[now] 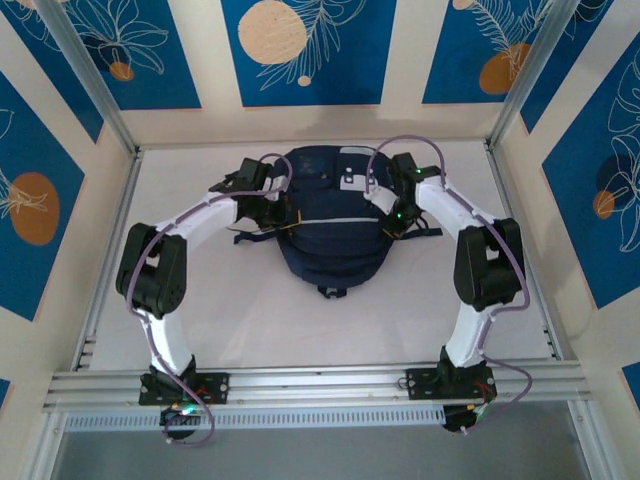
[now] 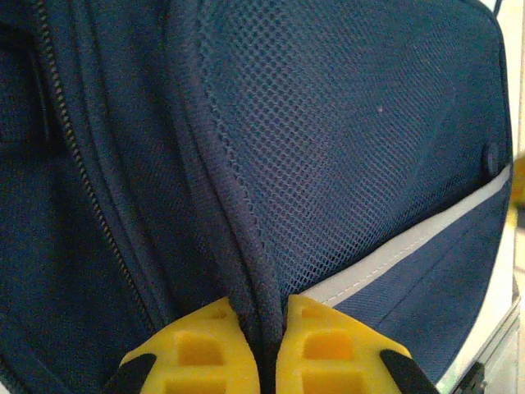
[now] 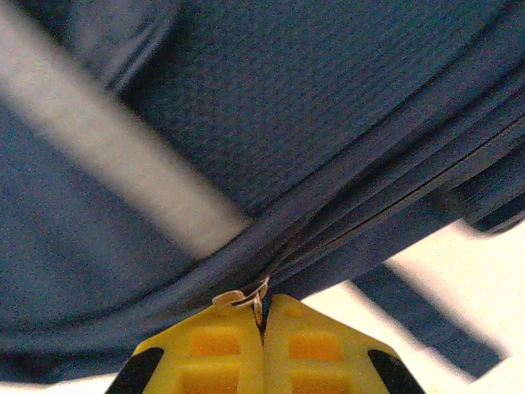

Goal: Pack the student bag
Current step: Zip the student bag at the top-center of the table.

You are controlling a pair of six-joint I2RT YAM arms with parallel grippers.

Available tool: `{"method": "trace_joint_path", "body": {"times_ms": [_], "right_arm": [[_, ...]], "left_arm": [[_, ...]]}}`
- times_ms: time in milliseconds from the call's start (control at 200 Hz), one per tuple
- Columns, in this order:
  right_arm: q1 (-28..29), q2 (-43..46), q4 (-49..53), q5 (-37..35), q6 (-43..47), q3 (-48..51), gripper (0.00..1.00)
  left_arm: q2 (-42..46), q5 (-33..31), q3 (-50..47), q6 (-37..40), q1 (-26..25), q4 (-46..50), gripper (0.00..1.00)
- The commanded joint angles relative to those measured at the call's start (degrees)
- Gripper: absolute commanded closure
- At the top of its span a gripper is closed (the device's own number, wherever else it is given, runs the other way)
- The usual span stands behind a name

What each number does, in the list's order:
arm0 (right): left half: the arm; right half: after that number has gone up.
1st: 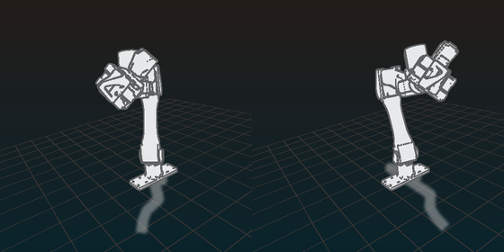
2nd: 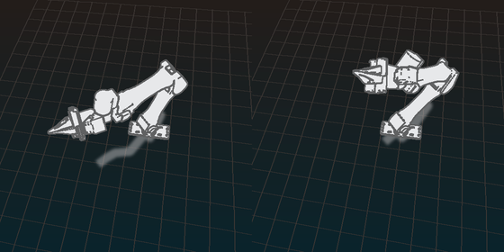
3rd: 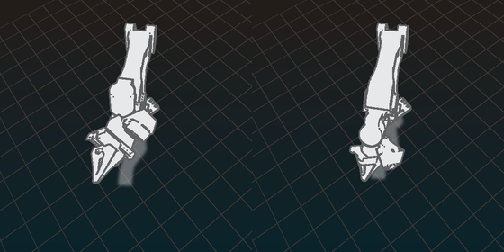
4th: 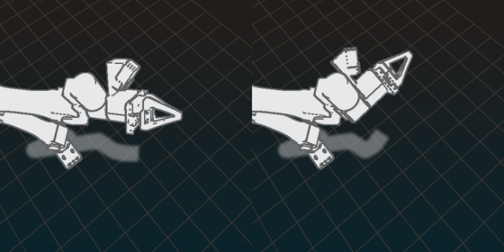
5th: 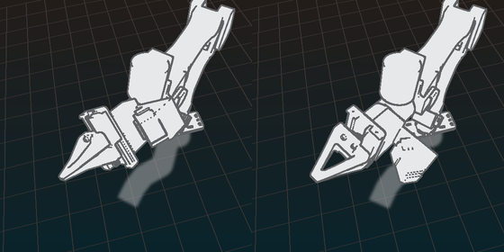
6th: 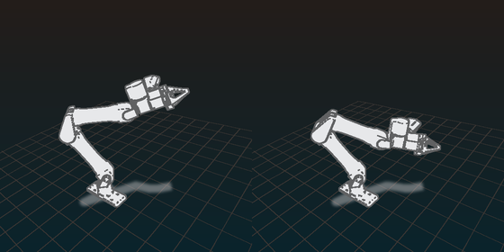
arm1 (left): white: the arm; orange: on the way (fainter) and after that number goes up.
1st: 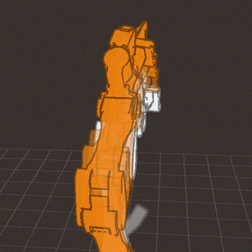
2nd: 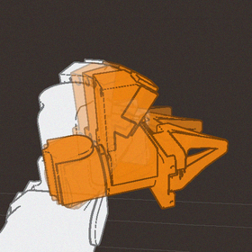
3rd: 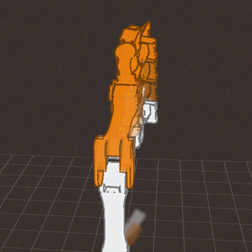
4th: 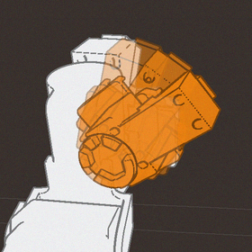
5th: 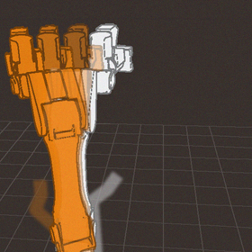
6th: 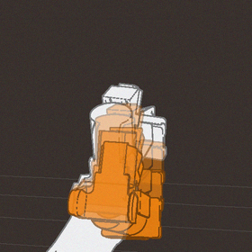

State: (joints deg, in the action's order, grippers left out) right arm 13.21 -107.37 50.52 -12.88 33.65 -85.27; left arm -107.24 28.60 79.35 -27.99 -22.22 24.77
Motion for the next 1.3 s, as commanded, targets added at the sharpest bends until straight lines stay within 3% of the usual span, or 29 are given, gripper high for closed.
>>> {"method": "trace_joint_path", "body": {"times_ms": [0,145,390,490,620,745,810,855,875,885,1045,1295], "right_arm": [[-5.72,-5.27,-7.61,-9.98,8.15,-8.52,1.0],[-6.37,-10.45,-9.74,-7.73,9.1,-16.48,1.0],[-4.39,-12.07,-11.96,-7.37,9.28,-16.77,1.0],[-4.91,-11.78,-10.51,-3.01,1.86,-19.25,0.81],[-5.98,-9.74,-10.05,5.38,-8.38,-21.89,0.45],[-5.35,-6.19,-12.12,6.73,-11.92,-18.3,0.37],[-5.54,-3.19,-14.33,7.43,-15.08,-13.99,0.29],[-5.9,-0.61,-16.87,7.76,-17.79,-9.65,0.19],[-6.05,0.64,-18.25,7.85,-19.01,-7.35,0.03],[-6.15,1.21,-18.96,7.93,-19.62,-6.17,0.0],[-7.55,12.79,-33.56,7.79,-27.8,15.66,0.01],[-9.36,24.31,-57.03,3.69,-34.64,41.59,0.01]], "left_arm": [[-0.92,1.04,2.46,9.71,2.44,9.86,1.0],[-0.74,0.72,2.92,13.91,2.44,13.2,1.0],[0.27,1.24,2.74,16.59,2.71,14.97,1.0],[0.87,1.46,2.67,17.21,2.71,15.37,1.0],[1.96,1.64,2.15,17.31,2.71,15.5,1.0],[3.75,1.57,1.1,15.83,2.71,14.27,1.0],[4.75,-0.34,0.98,15.16,2.66,14.25,0.85],[5.71,-2.33,0.83,14.91,2.71,14.17,0.68],[6.24,-3.51,0.66,14.75,2.67,14.01,0.61],[6.6,-4.05,0.53,14.61,2.65,13.99,0.57],[12.98,-19.07,-3.76,14.99,2.98,11.0,0.01],[21.84,-43.92,-16.91,19.21,6.53,-2.75,0.0]]}}
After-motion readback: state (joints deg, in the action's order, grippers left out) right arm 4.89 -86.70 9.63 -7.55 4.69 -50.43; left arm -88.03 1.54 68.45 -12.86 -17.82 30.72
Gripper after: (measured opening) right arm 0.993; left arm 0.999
